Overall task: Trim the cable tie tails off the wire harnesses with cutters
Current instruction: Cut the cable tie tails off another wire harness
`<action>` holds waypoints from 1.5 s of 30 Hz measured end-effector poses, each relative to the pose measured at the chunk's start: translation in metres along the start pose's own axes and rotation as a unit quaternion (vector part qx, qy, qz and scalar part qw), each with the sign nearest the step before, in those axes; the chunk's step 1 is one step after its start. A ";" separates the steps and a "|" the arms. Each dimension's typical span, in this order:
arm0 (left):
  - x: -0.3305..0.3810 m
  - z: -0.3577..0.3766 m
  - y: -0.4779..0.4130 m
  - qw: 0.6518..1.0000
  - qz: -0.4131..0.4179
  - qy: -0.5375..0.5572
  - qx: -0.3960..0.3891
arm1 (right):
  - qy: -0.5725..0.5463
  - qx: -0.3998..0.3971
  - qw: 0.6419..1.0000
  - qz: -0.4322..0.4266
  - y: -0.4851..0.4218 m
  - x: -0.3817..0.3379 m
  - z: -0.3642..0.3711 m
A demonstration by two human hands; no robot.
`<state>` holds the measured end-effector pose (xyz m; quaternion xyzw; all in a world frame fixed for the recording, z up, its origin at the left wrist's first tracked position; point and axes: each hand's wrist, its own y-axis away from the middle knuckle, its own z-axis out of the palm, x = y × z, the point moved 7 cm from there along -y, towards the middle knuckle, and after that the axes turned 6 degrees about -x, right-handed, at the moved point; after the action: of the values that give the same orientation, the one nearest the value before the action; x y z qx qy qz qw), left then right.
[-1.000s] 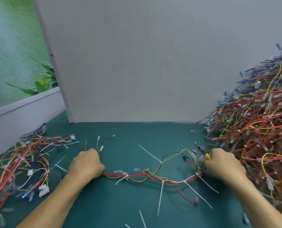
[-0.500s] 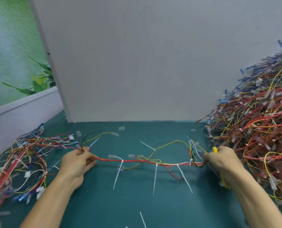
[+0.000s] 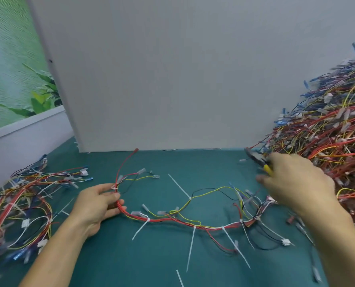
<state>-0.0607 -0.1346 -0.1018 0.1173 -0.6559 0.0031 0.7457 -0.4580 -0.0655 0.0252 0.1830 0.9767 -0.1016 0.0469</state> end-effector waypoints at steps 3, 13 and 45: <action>-0.003 -0.002 -0.002 1.000 -0.008 -0.001 0.002 | 0.002 0.086 0.985 -0.149 0.018 -0.059 -0.016; -0.006 -0.003 0.004 1.000 -0.023 0.006 -0.003 | 0.089 -0.071 0.935 -0.335 0.033 -0.145 0.087; 0.002 -0.009 0.003 0.976 0.049 -0.199 0.069 | -0.104 -0.186 0.976 0.038 0.006 0.034 0.090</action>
<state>-0.0520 -0.1305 -0.1009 0.1341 -0.7945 0.0615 0.5891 -0.4825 -0.0672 -0.0683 0.1963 0.9606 0.0651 0.1856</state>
